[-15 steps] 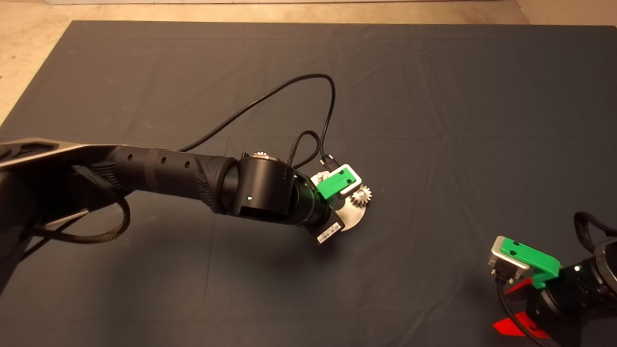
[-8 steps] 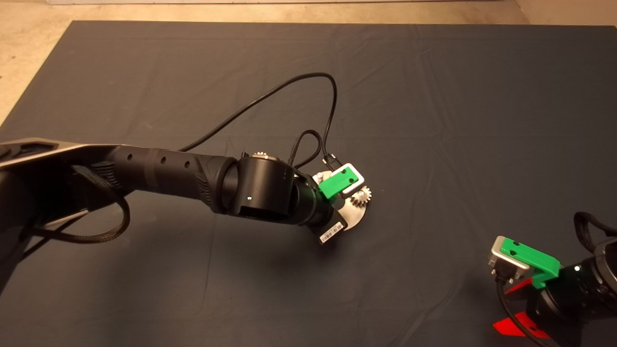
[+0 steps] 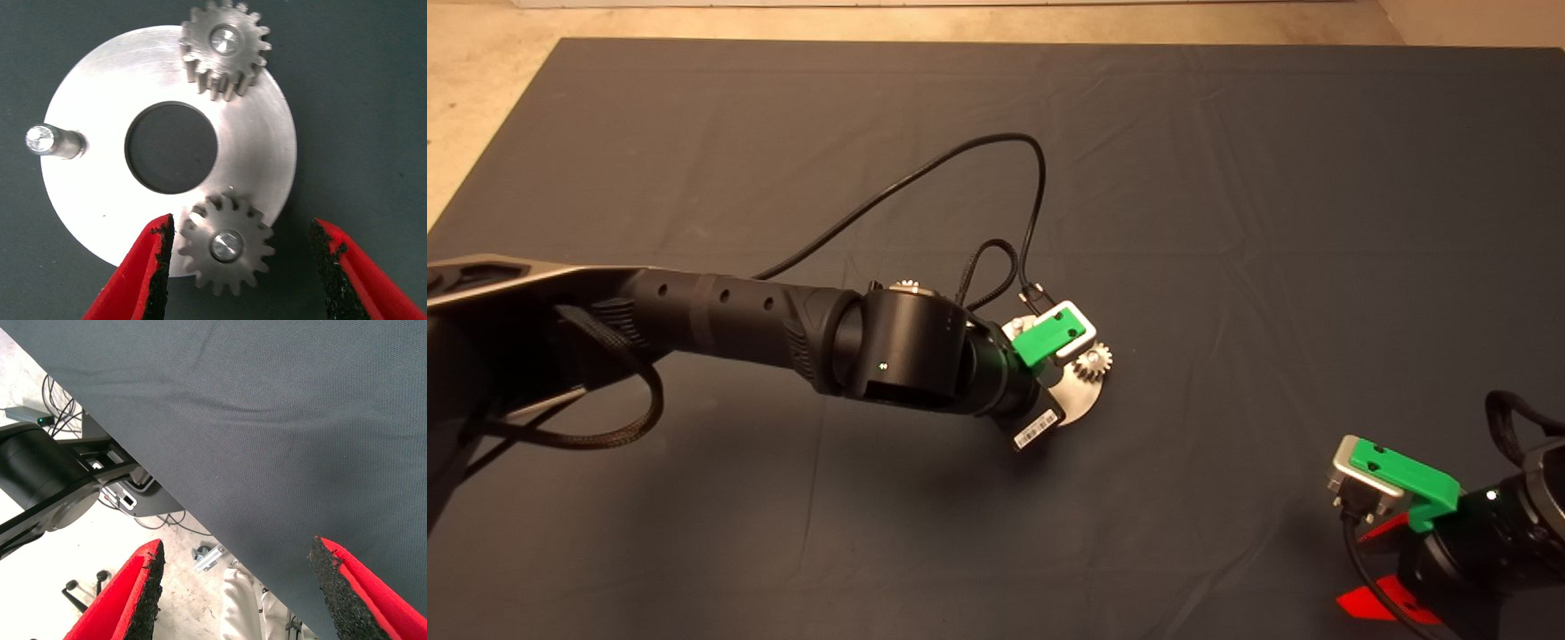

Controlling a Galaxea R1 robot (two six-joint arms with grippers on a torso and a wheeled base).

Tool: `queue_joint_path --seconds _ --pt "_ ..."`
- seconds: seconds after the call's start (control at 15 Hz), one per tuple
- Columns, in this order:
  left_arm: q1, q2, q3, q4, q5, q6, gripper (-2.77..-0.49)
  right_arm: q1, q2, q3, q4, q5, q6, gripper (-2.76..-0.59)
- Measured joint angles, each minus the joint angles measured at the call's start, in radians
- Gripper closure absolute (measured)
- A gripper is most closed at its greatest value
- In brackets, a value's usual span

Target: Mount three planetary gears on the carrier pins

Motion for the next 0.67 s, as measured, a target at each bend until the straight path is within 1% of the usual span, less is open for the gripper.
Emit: queue_joint_path --seconds 0.07,0.13,0.2,0.27,0.33,0.47,0.6,0.67 --pt "0.0 0.0 0.015 0.0 0.022 -0.001 -1.33 0.0 0.0 0.0 0.0 0.0 0.0 -1.61" --pt "0.0 -0.003 0.031 0.0 0.048 -0.001 -1.4 0.0 0.0 0.0 0.0 0.0 0.0 -1.61" --pt "-0.005 -0.013 0.054 0.0 0.061 -0.004 -1.47 0.0 0.0 0.0 0.0 -0.001 0.0 -1.61" --pt "-0.013 -0.029 0.076 0.0 0.065 -0.008 -1.49 0.0 0.0 0.0 0.0 -0.002 0.0 -1.61" --pt "-0.024 -0.054 0.098 -0.001 0.066 -0.012 -1.51 0.0 0.0 0.0 0.0 -0.002 0.0 -1.61" --pt "-0.05 -0.122 0.124 0.0 0.072 -0.032 -1.63 0.0 0.0 0.0 0.0 -0.003 0.0 -1.61" --pt "-0.081 -0.193 0.164 0.0 0.079 -0.035 -1.77 0.0 0.0 0.0 0.0 -0.003 0.0 -1.61" --pt "-0.086 -0.227 0.18 0.0 0.079 -0.035 -1.78 0.0 0.0 0.0 0.0 -0.003 0.0 -1.61"
